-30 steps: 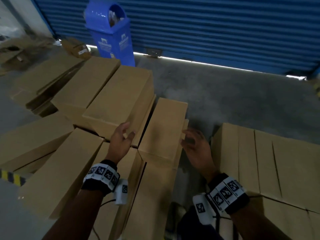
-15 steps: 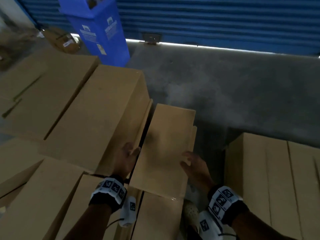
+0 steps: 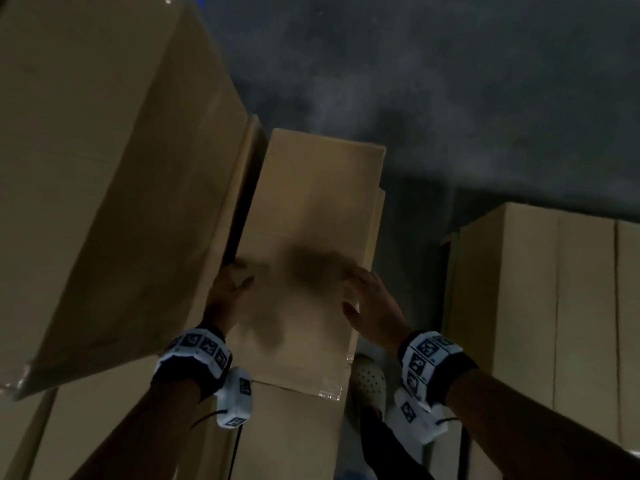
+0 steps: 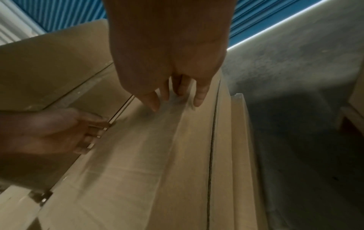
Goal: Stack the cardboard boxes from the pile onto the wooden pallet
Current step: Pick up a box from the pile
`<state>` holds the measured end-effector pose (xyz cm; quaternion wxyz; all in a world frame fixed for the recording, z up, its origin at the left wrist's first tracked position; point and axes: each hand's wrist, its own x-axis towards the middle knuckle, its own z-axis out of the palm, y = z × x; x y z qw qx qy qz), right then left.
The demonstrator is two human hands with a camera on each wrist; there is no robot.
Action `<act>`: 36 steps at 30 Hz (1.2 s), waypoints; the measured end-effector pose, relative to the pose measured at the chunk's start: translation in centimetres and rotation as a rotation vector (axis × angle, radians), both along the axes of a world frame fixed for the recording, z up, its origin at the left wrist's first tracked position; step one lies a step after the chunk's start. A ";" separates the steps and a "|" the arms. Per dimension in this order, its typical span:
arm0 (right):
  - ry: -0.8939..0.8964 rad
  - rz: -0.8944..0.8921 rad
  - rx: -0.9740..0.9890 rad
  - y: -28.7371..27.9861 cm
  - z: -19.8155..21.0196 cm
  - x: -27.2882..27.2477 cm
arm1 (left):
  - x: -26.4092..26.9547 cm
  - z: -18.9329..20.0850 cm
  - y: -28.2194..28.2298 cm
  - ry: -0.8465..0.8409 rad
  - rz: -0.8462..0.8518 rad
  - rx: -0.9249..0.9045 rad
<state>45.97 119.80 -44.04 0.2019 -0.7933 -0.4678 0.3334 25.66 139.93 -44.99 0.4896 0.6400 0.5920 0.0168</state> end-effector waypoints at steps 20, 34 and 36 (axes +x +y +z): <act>0.314 -0.679 -0.033 -4.5 5.8 3.1 | 9.0 4.6 -10.3 -0.184 -0.147 -0.097; 0.540 -1.079 -0.183 -9.5 1.8 9.4 | 14.9 -0.1 -8.9 -0.062 -0.010 -0.406; 0.562 -1.116 -0.175 -10.3 1.7 9.5 | 14.5 0.1 -10.1 -0.057 -0.020 -0.381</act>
